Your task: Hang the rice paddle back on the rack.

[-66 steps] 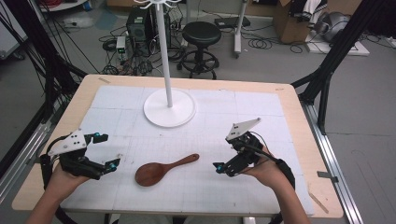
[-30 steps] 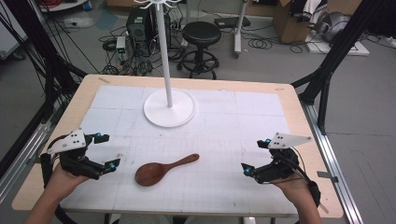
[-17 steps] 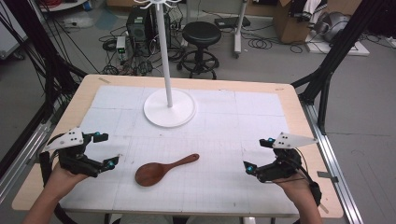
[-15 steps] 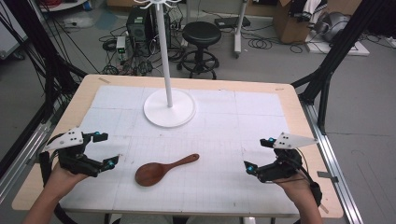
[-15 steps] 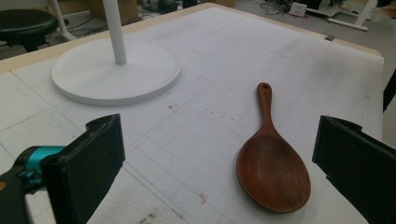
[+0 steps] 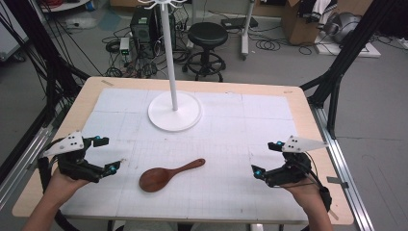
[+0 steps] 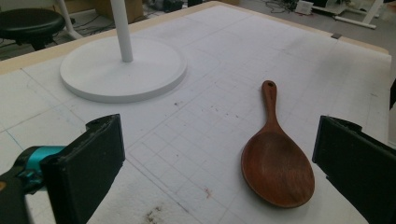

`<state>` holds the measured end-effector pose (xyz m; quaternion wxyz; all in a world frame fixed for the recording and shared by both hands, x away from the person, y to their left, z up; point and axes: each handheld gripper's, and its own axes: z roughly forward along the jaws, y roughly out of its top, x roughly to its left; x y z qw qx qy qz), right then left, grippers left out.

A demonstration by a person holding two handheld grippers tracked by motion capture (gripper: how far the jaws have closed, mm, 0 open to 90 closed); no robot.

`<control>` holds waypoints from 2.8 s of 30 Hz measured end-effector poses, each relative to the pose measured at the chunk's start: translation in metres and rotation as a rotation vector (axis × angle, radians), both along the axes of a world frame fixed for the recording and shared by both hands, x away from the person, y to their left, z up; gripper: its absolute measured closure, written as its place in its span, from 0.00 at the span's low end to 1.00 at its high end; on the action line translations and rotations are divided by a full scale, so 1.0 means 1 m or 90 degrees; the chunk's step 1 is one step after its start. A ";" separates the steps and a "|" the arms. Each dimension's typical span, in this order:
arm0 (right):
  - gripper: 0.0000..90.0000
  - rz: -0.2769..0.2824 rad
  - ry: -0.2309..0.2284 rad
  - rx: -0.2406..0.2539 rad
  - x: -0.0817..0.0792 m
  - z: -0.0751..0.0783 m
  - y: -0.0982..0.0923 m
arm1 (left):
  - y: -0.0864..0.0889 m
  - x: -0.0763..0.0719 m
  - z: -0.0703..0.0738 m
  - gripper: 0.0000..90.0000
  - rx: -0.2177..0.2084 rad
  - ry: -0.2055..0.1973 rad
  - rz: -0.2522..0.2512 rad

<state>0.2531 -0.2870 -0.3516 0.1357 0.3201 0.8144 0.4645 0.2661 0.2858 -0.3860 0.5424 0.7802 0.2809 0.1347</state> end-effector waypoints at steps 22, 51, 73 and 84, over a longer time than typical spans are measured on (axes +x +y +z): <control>0.01 0.004 0.006 0.000 -0.004 0.002 -0.003 | 0.014 -0.003 0.016 0.06 0.083 0.045 -0.028; 0.01 0.001 0.015 -0.005 -0.001 -0.001 -0.006 | -0.017 0.000 0.029 0.02 0.265 0.082 -0.071; 0.01 0.004 0.010 -0.016 -0.001 -0.004 -0.008 | -0.062 0.011 0.030 0.02 0.284 0.110 -0.109; 0.01 -0.001 0.008 -0.016 -0.001 -0.003 -0.010 | -0.086 0.018 0.024 0.02 0.301 0.129 -0.134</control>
